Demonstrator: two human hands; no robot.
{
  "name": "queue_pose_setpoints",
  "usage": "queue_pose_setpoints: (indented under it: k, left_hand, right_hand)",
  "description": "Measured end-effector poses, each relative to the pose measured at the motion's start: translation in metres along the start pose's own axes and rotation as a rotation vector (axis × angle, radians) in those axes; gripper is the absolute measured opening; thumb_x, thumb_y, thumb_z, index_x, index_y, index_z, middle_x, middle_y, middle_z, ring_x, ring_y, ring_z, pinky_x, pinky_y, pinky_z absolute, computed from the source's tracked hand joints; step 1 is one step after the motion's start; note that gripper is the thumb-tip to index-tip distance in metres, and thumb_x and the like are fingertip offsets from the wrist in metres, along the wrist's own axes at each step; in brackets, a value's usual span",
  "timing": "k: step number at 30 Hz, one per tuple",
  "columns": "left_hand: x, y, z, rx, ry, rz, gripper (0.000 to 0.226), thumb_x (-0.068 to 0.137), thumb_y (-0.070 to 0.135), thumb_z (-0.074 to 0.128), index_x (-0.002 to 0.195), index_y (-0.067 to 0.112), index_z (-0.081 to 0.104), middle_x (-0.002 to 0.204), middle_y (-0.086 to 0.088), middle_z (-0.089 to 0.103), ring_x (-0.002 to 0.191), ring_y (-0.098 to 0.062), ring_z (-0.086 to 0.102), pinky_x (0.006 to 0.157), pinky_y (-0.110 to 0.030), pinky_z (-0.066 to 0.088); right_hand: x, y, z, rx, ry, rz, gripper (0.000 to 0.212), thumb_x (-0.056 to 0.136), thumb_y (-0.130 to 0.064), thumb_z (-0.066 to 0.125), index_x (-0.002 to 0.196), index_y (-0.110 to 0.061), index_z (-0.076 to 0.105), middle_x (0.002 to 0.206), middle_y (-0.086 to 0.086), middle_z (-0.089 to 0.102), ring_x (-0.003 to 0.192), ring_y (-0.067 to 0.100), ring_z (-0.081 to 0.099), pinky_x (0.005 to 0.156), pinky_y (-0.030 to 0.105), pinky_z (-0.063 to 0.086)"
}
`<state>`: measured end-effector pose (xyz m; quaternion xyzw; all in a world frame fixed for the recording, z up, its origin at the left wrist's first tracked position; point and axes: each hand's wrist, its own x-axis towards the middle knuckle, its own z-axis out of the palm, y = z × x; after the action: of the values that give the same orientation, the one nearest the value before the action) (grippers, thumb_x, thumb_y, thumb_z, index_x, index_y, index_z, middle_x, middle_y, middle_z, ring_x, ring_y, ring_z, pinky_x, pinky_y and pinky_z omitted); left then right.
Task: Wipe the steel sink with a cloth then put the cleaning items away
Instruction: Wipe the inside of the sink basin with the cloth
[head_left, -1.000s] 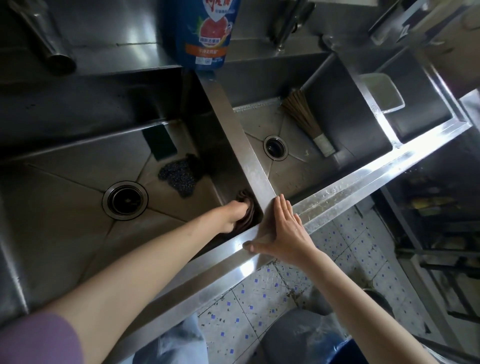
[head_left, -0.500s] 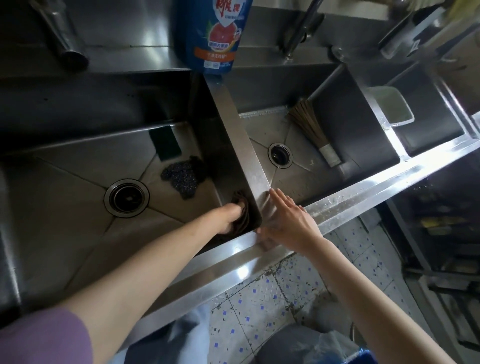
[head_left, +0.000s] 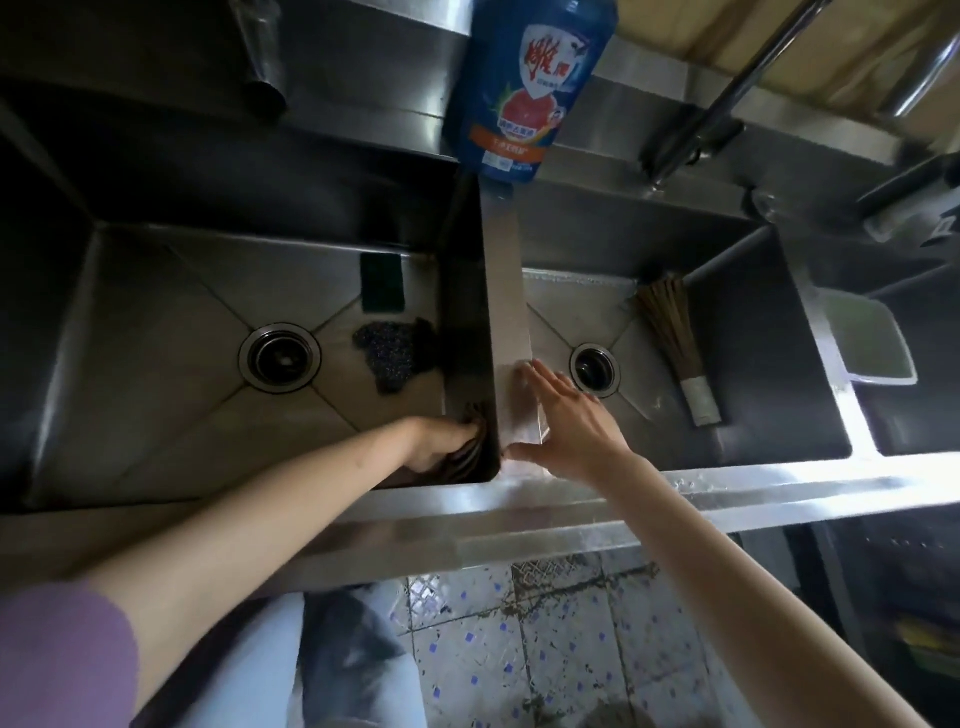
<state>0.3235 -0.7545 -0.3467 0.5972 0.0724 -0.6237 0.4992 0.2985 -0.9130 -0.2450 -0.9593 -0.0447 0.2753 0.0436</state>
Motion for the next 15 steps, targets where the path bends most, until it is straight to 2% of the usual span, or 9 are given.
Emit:
queue_pose_setpoints:
  k: [2, 4, 6, 7, 9, 10, 11, 13, 15]
  left_hand:
    - [0.006, -0.004, -0.003, -0.099, -0.102, -0.021, 0.041, 0.102, 0.038, 0.029, 0.121, 0.009, 0.050, 0.094, 0.000, 0.054, 0.082, -0.008, 0.052, 0.072, -0.017, 0.044]
    - [0.011, -0.009, -0.005, -0.123, -0.046, 0.025, 0.031, 0.101, 0.029, 0.035, 0.124, 0.011, 0.047, 0.095, -0.001, 0.057, 0.083, -0.009, 0.054, 0.072, -0.016, 0.045]
    - [0.018, -0.016, -0.008, -0.143, 0.011, 0.094, 0.032, 0.099, 0.017, 0.043, 0.129, 0.007, 0.046, 0.113, -0.006, 0.058, 0.096, -0.016, 0.053, 0.081, -0.020, 0.044]
    - [0.020, -0.019, -0.009, -0.119, 0.041, 0.127, 0.037, 0.098, 0.014, 0.046, 0.134, 0.006, 0.045, 0.124, -0.008, 0.055, 0.103, -0.017, 0.051, 0.081, -0.018, 0.044]
    - [0.025, -0.022, -0.012, -0.097, 0.054, 0.179, 0.043, 0.096, 0.008, 0.050, 0.138, 0.007, 0.041, 0.129, -0.004, 0.049, 0.108, -0.015, 0.047, 0.071, -0.007, 0.045]
    - [0.029, -0.027, -0.014, -0.112, 0.038, 0.187, 0.050, 0.094, 0.006, 0.052, 0.141, 0.009, 0.036, 0.134, -0.003, 0.046, 0.113, -0.015, 0.046, 0.073, -0.007, 0.046]
    - [0.034, -0.030, -0.016, -0.141, 0.005, 0.165, 0.062, 0.091, 0.006, 0.057, 0.146, 0.012, 0.028, 0.143, -0.004, 0.039, 0.121, -0.017, 0.044, 0.085, -0.013, 0.048]
    - [0.041, -0.034, -0.019, -0.131, -0.004, 0.130, 0.091, 0.081, 0.012, 0.070, 0.151, 0.018, 0.013, 0.150, -0.011, 0.033, 0.131, -0.026, 0.040, 0.106, -0.034, 0.040]
    - [0.047, -0.034, -0.017, -0.074, 0.028, 0.111, 0.092, 0.084, 0.012, 0.069, 0.151, 0.020, 0.008, 0.146, -0.015, 0.037, 0.130, -0.031, 0.042, 0.108, -0.041, 0.037]
  right_hand:
    - [0.003, 0.003, -0.001, 0.005, -0.014, -0.009, 0.117, 0.066, -0.064, 0.072, 0.152, -0.027, 0.000, 0.160, -0.009, 0.002, 0.147, 0.019, 0.010, 0.118, 0.045, 0.019]
    - [0.007, 0.005, -0.005, -0.009, -0.025, -0.019, 0.124, 0.061, -0.066, 0.073, 0.151, -0.030, -0.005, 0.160, -0.010, -0.002, 0.148, 0.021, 0.006, 0.118, 0.045, 0.016]
    - [0.013, 0.008, -0.009, -0.052, -0.035, -0.028, 0.131, 0.057, -0.069, 0.074, 0.149, -0.033, -0.012, 0.160, -0.009, -0.007, 0.148, 0.022, 0.001, 0.118, 0.047, 0.014]
    - [0.015, 0.010, -0.011, -0.075, -0.047, -0.027, 0.134, 0.056, -0.070, 0.074, 0.149, -0.034, -0.015, 0.159, -0.009, -0.009, 0.148, 0.023, -0.001, 0.118, 0.048, 0.013]
    - [0.020, 0.011, -0.016, -0.114, -0.078, -0.021, 0.136, 0.055, -0.068, 0.075, 0.148, -0.033, -0.018, 0.159, -0.010, -0.014, 0.148, 0.023, -0.005, 0.118, 0.050, 0.011]
    - [0.022, 0.010, -0.018, -0.132, -0.093, -0.021, 0.137, 0.055, -0.067, 0.076, 0.148, -0.033, -0.019, 0.158, -0.011, -0.015, 0.148, 0.023, -0.007, 0.117, 0.051, 0.010]
    - [0.024, 0.009, -0.020, -0.150, -0.106, -0.022, 0.138, 0.055, -0.065, 0.077, 0.148, -0.033, -0.020, 0.158, -0.011, -0.017, 0.147, 0.022, -0.008, 0.117, 0.052, 0.010]
    - [0.026, 0.007, -0.023, -0.180, -0.124, -0.036, 0.140, 0.055, -0.064, 0.078, 0.147, -0.033, -0.021, 0.157, -0.012, -0.018, 0.147, 0.022, -0.009, 0.117, 0.053, 0.010]
    - [0.030, 0.004, -0.026, -0.204, -0.129, -0.049, 0.140, 0.054, -0.064, 0.079, 0.148, -0.032, -0.021, 0.158, -0.012, -0.017, 0.147, 0.022, -0.009, 0.118, 0.053, 0.010]
